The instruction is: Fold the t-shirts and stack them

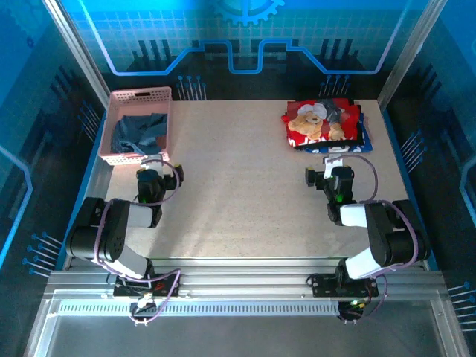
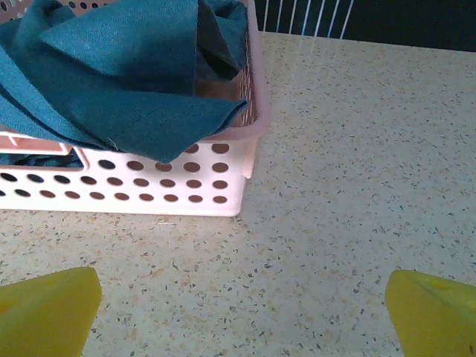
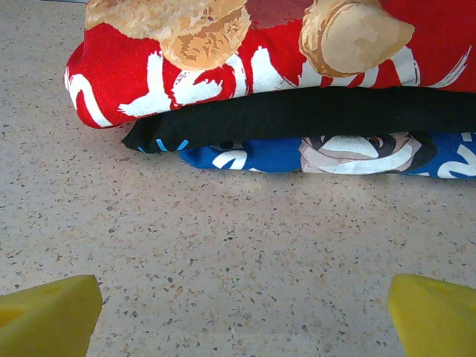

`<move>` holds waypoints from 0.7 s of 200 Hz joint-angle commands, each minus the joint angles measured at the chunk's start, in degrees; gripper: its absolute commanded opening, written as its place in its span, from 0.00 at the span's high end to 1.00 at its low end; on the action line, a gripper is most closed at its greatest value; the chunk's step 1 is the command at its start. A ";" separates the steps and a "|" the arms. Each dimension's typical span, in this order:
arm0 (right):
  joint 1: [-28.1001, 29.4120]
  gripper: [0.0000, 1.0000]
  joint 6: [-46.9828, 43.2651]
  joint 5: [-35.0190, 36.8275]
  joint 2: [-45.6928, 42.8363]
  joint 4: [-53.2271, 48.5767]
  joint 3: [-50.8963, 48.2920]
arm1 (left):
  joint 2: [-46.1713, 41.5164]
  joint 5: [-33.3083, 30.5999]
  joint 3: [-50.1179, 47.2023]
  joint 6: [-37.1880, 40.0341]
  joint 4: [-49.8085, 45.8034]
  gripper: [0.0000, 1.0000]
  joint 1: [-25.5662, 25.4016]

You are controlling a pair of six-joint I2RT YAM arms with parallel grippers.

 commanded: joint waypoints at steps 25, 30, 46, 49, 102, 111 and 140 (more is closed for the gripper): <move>0.38 0.00 -0.67 -0.08 -0.06 0.75 1.32 | 0.21 0.27 1.13 1.43 1.19 0.01 -0.26; 0.36 0.00 -0.67 -0.07 -0.06 0.75 1.31 | 0.22 0.25 1.12 1.43 1.15 0.01 -0.26; 0.34 0.00 -0.63 -0.07 -0.06 0.75 1.33 | 0.22 0.25 1.11 1.43 1.19 0.01 -0.26; 0.39 0.00 -0.63 -0.07 -0.06 0.75 1.29 | 0.22 0.25 1.11 1.43 1.18 0.01 -0.26; 0.33 0.00 -0.60 -0.23 -0.06 0.53 1.38 | 0.22 0.25 1.27 1.43 1.02 0.01 -0.26; 0.25 0.00 -0.55 -0.29 -0.06 0.58 1.41 | 0.22 0.25 1.23 1.38 0.95 0.01 -0.26; -0.03 0.00 -0.52 -0.83 -0.15 0.49 1.37 | 0.26 0.26 1.26 1.35 0.88 0.01 -0.27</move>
